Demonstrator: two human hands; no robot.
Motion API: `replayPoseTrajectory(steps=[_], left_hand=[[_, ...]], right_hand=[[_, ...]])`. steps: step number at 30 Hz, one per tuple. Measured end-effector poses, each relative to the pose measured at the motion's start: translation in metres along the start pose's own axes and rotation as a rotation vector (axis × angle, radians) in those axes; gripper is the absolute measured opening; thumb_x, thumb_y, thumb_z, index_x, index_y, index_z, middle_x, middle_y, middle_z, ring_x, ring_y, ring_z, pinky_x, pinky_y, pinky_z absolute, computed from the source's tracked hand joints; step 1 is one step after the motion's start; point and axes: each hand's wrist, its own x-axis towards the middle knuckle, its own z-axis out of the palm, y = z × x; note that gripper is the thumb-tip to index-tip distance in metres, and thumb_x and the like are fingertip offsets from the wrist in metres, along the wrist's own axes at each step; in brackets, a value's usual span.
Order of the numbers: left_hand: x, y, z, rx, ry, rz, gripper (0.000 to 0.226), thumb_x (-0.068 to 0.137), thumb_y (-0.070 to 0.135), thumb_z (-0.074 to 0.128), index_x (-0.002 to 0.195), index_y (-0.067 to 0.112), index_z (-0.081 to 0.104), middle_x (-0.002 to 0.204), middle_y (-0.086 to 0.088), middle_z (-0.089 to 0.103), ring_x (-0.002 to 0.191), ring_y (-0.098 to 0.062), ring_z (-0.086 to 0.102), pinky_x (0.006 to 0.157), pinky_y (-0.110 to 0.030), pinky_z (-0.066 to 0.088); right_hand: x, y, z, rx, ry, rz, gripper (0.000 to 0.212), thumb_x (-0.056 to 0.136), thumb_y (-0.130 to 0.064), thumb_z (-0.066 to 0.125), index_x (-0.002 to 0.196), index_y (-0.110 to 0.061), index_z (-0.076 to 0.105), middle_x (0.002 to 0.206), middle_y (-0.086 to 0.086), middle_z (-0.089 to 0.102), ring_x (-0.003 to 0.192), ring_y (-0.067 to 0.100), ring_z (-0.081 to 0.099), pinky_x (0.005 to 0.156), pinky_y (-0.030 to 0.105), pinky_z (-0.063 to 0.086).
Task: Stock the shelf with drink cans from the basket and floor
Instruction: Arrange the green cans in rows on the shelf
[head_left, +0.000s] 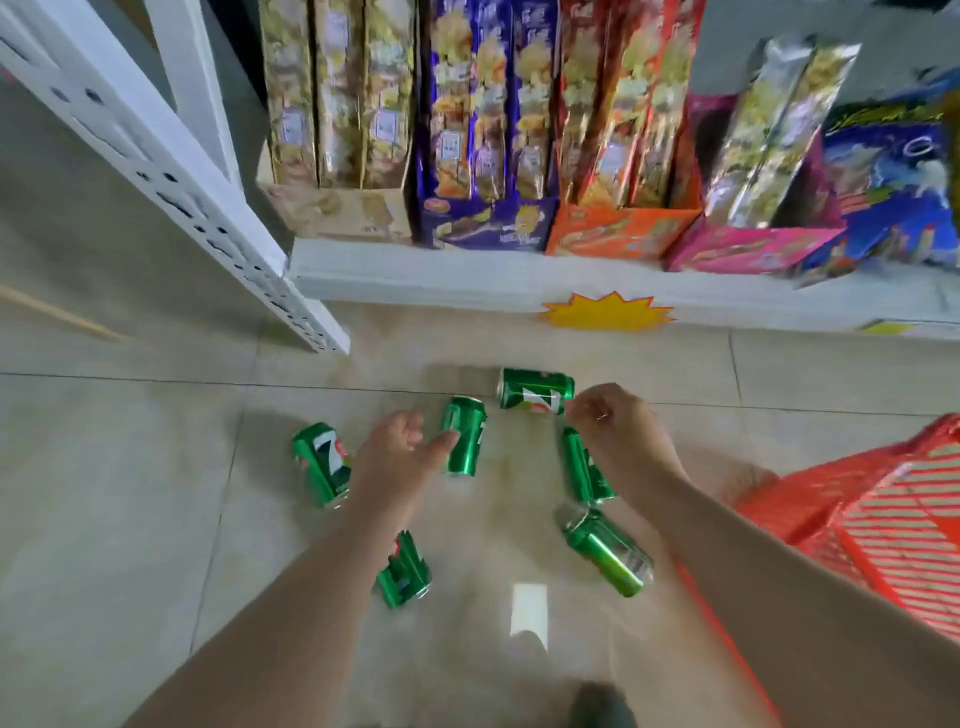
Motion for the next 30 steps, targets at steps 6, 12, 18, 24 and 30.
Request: replayPoseTrajectory(steps=[6,12,18,24,30], left_hand=[[0.095,-0.037,0.071,0.07,0.035,-0.072,0.072,0.079,0.053,0.068,0.13,0.005,0.049,0.13,-0.017,0.054,0.118,-0.032,0.053,0.097,-0.037,0.041],[0.137,-0.066,0.124,0.245,0.038,-0.041,0.099,0.056,0.052,0.084,0.129,0.006,0.036,0.125,-0.015,0.043,0.117,-0.032,0.045,0.098,-0.039,0.041],[0.149,-0.071,0.104,0.046,-0.005,-0.045,0.078,0.045,0.048,0.085,0.11,0.016,0.054,0.099,-0.002,0.062,0.091,-0.022,0.062,0.085,-0.039,0.053],[0.078,-0.03,0.037,0.079,-0.004,0.03,0.076,0.057,0.035,0.088,0.12,0.021,0.047,0.105,0.003,0.059,0.097,-0.021,0.059,0.084,-0.036,0.049],[-0.022,0.061,-0.039,0.105,0.0,0.087,0.074,0.053,0.042,0.088,0.115,0.028,0.051,0.097,0.008,0.065,0.094,-0.018,0.062,0.084,-0.035,0.05]], right_hand=[[0.096,0.055,0.067,-0.122,-0.065,-0.092,0.04,0.091,-0.038,0.063,0.124,-0.017,0.059,0.119,0.002,0.056,0.109,0.022,0.053,0.08,0.027,0.039],[0.161,0.088,0.109,-0.395,-0.191,-0.216,0.082,0.08,-0.026,0.075,0.15,-0.02,0.032,0.153,0.007,0.037,0.14,0.028,0.032,0.114,0.035,0.03],[0.164,0.089,0.111,-0.381,-0.085,-0.236,0.07,0.077,-0.032,0.075,0.14,-0.024,0.047,0.124,0.007,0.054,0.113,0.03,0.048,0.084,0.029,0.039],[0.103,0.044,0.047,-0.33,-0.193,-0.186,0.08,0.067,-0.026,0.082,0.139,-0.028,0.048,0.122,0.005,0.053,0.113,0.028,0.045,0.078,0.025,0.033],[0.022,-0.033,-0.063,-0.26,-0.326,-0.184,0.081,0.062,-0.026,0.088,0.135,-0.027,0.053,0.122,0.002,0.053,0.108,0.019,0.052,0.08,0.02,0.036]])
